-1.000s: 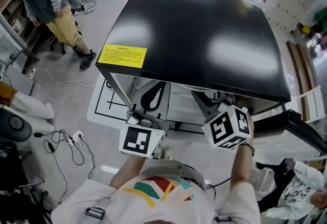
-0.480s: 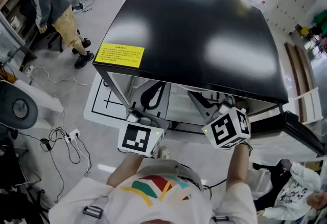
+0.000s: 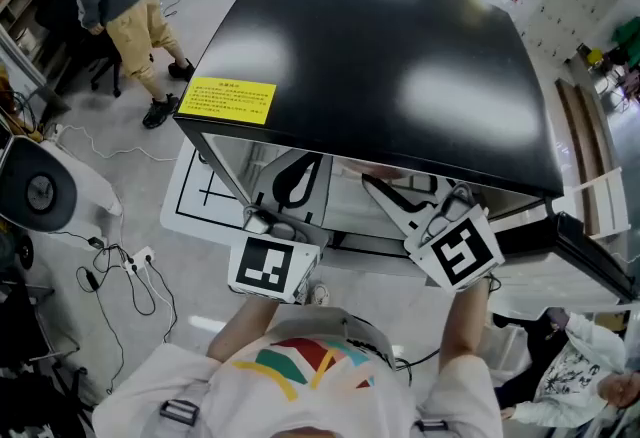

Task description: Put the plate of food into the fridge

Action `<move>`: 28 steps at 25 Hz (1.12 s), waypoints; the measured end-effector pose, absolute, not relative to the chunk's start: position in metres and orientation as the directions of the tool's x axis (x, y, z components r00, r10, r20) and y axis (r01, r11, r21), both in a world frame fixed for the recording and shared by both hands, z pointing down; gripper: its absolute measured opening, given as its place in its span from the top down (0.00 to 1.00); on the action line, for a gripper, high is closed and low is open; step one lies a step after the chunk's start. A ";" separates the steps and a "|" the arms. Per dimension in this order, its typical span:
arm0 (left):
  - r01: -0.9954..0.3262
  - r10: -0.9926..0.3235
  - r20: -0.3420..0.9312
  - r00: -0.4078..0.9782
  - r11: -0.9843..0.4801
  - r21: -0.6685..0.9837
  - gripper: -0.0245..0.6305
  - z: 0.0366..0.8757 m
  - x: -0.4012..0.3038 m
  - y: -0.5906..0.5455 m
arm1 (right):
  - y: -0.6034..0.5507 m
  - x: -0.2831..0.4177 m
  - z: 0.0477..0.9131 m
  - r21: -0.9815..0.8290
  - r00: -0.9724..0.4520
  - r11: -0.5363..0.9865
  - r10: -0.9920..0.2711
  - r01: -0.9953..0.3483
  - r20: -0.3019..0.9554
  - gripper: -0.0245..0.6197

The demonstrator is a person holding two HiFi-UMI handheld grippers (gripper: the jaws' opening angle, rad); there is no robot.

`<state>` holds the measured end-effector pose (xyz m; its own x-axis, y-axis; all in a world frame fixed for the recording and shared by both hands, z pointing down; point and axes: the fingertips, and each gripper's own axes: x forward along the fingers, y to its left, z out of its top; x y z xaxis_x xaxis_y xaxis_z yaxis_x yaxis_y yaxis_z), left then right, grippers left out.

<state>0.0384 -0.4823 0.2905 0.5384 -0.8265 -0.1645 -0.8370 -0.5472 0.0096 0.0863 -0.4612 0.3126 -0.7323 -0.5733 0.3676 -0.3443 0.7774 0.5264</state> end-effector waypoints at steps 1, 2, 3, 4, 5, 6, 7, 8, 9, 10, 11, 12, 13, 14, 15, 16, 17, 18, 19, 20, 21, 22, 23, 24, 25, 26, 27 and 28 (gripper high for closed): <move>-0.836 -0.825 -0.165 0.541 -0.549 0.008 0.95 0.290 0.039 -0.482 | -0.462 0.088 0.306 0.528 -0.735 0.768 -0.585 -0.363 0.344 0.78; -0.835 -0.824 -0.164 0.542 -0.550 0.007 0.95 0.290 0.040 -0.481 | -0.462 0.091 0.301 0.533 -0.731 0.756 -0.598 -0.379 0.329 0.78; -0.834 -0.824 -0.164 0.543 -0.551 0.007 0.95 0.289 0.041 -0.480 | -0.462 0.093 0.298 0.535 -0.726 0.748 -0.609 -0.392 0.320 0.78; -0.834 -0.823 -0.165 0.543 -0.552 0.006 0.95 0.289 0.042 -0.480 | -0.461 0.094 0.297 0.533 -0.723 0.744 -0.616 -0.404 0.313 0.78; -0.834 -0.822 -0.167 0.544 -0.552 0.004 0.95 0.288 0.043 -0.479 | -0.460 0.095 0.297 0.531 -0.720 0.740 -0.623 -0.414 0.307 0.78; -0.833 -0.821 -0.171 0.544 -0.553 0.003 0.95 0.286 0.044 -0.479 | -0.460 0.096 0.296 0.530 -0.716 0.733 -0.631 -0.426 0.298 0.78; -0.833 -0.820 -0.176 0.545 -0.554 0.002 0.95 0.285 0.045 -0.478 | -0.460 0.098 0.295 0.533 -0.710 0.722 -0.644 -0.441 0.285 0.78; -0.832 -0.819 -0.178 0.545 -0.554 0.001 0.95 0.284 0.045 -0.477 | -0.461 0.100 0.293 0.536 -0.702 0.705 -0.662 -0.464 0.263 0.78; -0.832 -0.819 -0.179 0.546 -0.555 0.001 0.95 0.284 0.046 -0.477 | -0.463 0.103 0.290 0.537 -0.693 0.684 -0.682 -0.494 0.232 0.78; -0.831 -0.818 -0.179 0.547 -0.556 0.000 0.95 0.283 0.046 -0.476 | -0.465 0.106 0.286 0.530 -0.686 0.663 -0.702 -0.529 0.194 0.78; -0.831 -0.817 -0.179 0.548 -0.557 -0.003 0.95 0.283 0.046 -0.475 | -0.465 0.109 0.281 0.510 -0.681 0.647 -0.717 -0.567 0.151 0.78; -0.830 -0.816 -0.180 0.550 -0.558 -0.006 0.95 0.283 0.047 -0.474 | -0.465 0.112 0.276 0.479 -0.679 0.637 -0.726 -0.604 0.110 0.78; -0.829 -0.815 -0.181 0.551 -0.559 -0.009 0.95 0.282 0.048 -0.474 | -0.463 0.114 0.272 0.442 -0.677 0.633 -0.733 -0.636 0.075 0.79; -0.828 -0.814 -0.182 0.552 -0.560 -0.011 0.95 0.282 0.049 -0.473 | -0.461 0.117 0.268 0.408 -0.673 0.629 -0.738 -0.662 0.046 0.78; -0.827 -0.812 -0.183 0.555 -0.562 -0.013 0.95 0.281 0.050 -0.472 | -0.459 0.119 0.264 0.379 -0.666 0.622 -0.745 -0.686 0.017 0.79; -0.825 -0.809 -0.185 0.557 -0.565 -0.014 0.95 0.281 0.052 -0.471 | -0.456 0.121 0.261 0.352 -0.655 0.609 -0.756 -0.711 -0.014 0.79; -0.823 -0.807 -0.187 0.560 -0.567 -0.017 0.95 0.280 0.053 -0.470 | -0.454 0.123 0.257 0.324 -0.639 0.593 -0.768 -0.737 -0.046 0.79; -0.821 -0.804 -0.188 0.563 -0.570 -0.020 0.95 0.279 0.055 -0.469 | -0.451 0.125 0.255 0.296 -0.621 0.578 -0.780 -0.760 -0.072 0.79; -0.819 -0.802 -0.189 0.567 -0.573 -0.023 0.95 0.278 0.057 -0.468 | -0.448 0.128 0.255 0.270 -0.605 0.566 -0.791 -0.779 -0.089 0.79; -0.817 -0.800 -0.191 0.569 -0.575 -0.026 0.95 0.277 0.058 -0.467 | -0.446 0.132 0.256 0.247 -0.592 0.556 -0.800 -0.794 -0.102 0.82; -0.817 -0.799 -0.193 0.570 -0.576 -0.027 0.95 0.276 0.060 -0.466 | -0.445 0.136 0.258 0.222 -0.578 0.546 -0.808 -0.808 -0.117 0.86; -0.817 -0.799 -0.194 0.570 -0.576 -0.028 0.95 0.275 0.060 -0.465 | -0.444 0.139 0.259 0.193 -0.562 0.534 -0.816 -0.823 -0.134 0.93; -0.817 -0.799 -0.193 0.570 -0.576 -0.028 0.95 0.275 0.060 -0.464 | -0.442 0.142 0.260 0.163 -0.543 0.521 -0.826 -0.838 -0.151 0.96; -0.817 -0.799 -0.192 0.570 -0.576 -0.029 0.95 0.275 0.061 -0.463 | -0.440 0.145 0.261 0.134 -0.519 0.502 -0.839 -0.854 -0.164 0.96; -0.816 -0.798 -0.191 0.572 -0.577 -0.032 0.95 0.275 0.061 -0.462 | -0.438 0.149 0.261 0.106 -0.484 0.473 -0.857 -0.875 -0.178 0.96; -0.814 -0.796 -0.190 0.575 -0.579 -0.038 0.95 0.276 0.061 -0.461 | -0.436 0.154 0.261 0.077 -0.436 0.430 -0.880 -0.900 -0.190 0.96; -0.813 -0.794 -0.189 0.578 -0.581 -0.045 0.95 0.276 0.062 -0.460 | -0.432 0.159 0.261 0.048 -0.379 0.377 -0.903 -0.925 -0.200 0.96; -0.811 -0.792 -0.189 0.580 -0.582 -0.048 0.95 0.276 0.062 -0.459 | -0.428 0.165 0.262 0.023 -0.321 0.324 -0.924 -0.946 -0.209 0.96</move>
<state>0.0625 -0.4588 0.2757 0.5800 -0.7924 -0.1888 -0.8114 -0.5824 -0.0482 0.1649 -0.4284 0.2617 -0.3212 -0.9237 -0.2087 -0.9459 0.3237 0.0230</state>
